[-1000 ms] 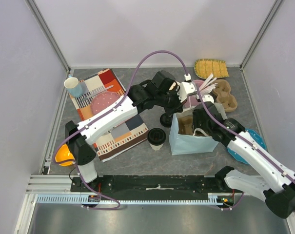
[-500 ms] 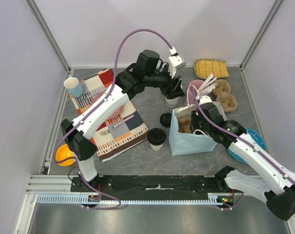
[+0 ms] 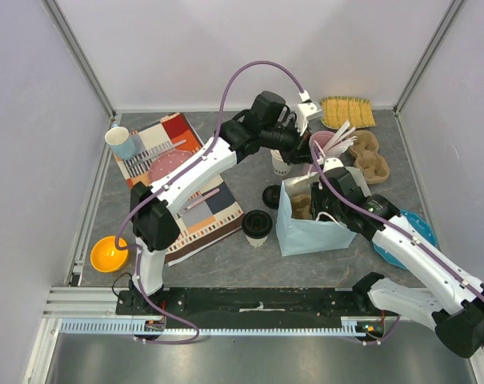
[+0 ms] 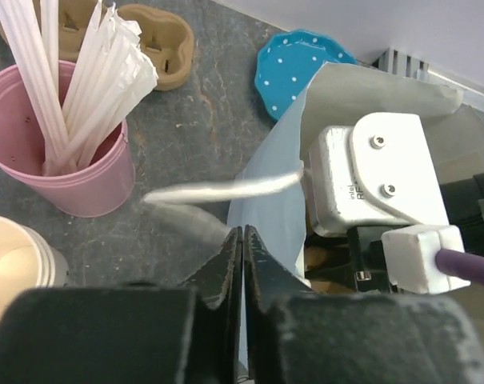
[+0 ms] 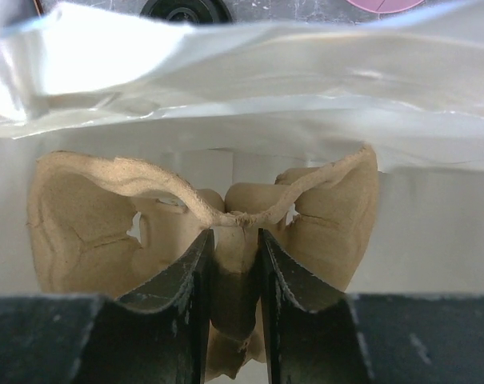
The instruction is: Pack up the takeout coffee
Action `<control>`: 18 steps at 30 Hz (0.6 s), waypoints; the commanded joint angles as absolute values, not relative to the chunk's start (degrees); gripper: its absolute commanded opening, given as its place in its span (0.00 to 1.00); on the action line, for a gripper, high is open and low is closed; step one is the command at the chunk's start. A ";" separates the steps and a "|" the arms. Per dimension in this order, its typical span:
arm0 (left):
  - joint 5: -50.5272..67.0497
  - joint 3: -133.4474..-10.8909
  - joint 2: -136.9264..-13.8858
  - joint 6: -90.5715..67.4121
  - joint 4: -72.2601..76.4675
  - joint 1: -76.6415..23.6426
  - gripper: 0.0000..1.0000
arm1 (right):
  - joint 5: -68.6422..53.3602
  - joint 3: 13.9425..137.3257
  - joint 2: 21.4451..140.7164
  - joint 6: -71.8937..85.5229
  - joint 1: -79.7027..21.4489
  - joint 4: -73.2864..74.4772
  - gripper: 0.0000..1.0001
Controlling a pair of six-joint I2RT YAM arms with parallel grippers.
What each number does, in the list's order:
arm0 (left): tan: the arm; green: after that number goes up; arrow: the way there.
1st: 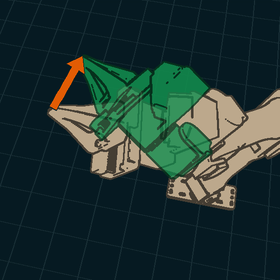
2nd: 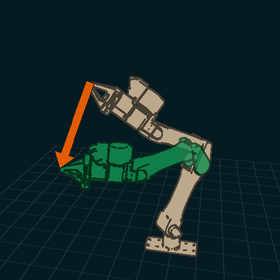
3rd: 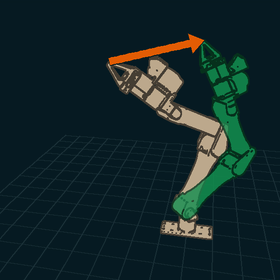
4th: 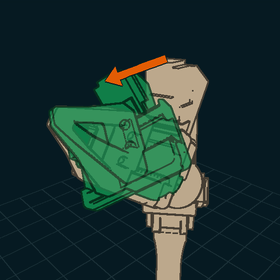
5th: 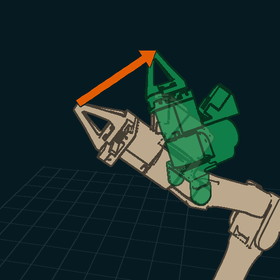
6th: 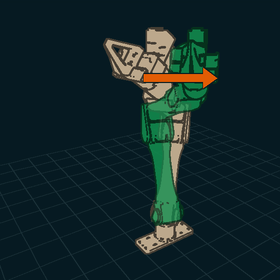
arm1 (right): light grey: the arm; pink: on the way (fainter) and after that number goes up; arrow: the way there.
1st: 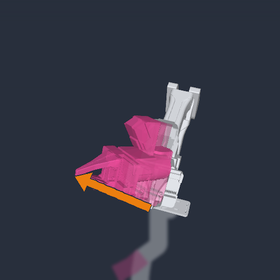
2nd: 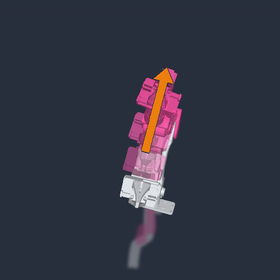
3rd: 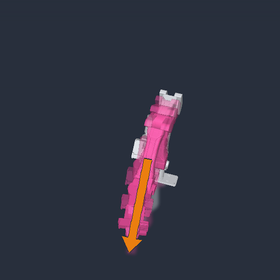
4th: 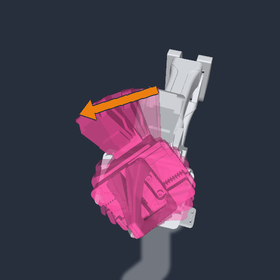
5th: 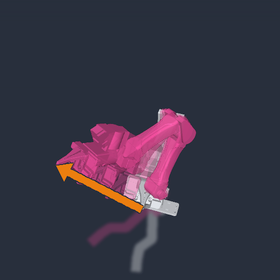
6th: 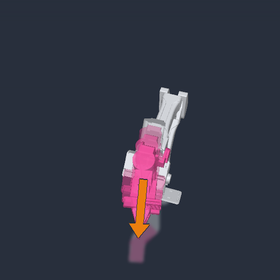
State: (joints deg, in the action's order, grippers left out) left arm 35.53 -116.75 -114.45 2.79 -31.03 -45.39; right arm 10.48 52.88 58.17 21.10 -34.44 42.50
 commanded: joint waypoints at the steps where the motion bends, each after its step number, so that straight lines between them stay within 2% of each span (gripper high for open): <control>1: 34.20 -119.79 -113.64 0.53 -28.12 -45.62 0.02 | 9.06 53.26 57.57 19.60 -34.72 41.22 0.33; 13: 21.18 -123.39 -115.05 3.77 -27.42 -45.44 0.02 | 3.16 52.56 58.62 18.01 -34.72 42.89 0.31; 15: 25.02 -124.71 -114.79 4.91 -29.78 -45.09 0.02 | 5.44 52.56 58.10 18.63 -34.72 43.15 0.31; 16: 31.05 -124.89 -114.52 5.62 -31.19 -45.09 0.02 | 5.97 52.56 57.75 18.89 -34.72 43.24 0.31; 17: 33.20 -124.72 -114.00 6.32 -33.99 -45.09 0.05 | 6.24 53.08 57.74 18.98 -34.72 43.24 0.31; 18: 34.61 -123.50 -112.34 7.11 -34.88 -45.09 0.15 | 5.89 53.17 57.83 19.16 -34.72 43.16 0.31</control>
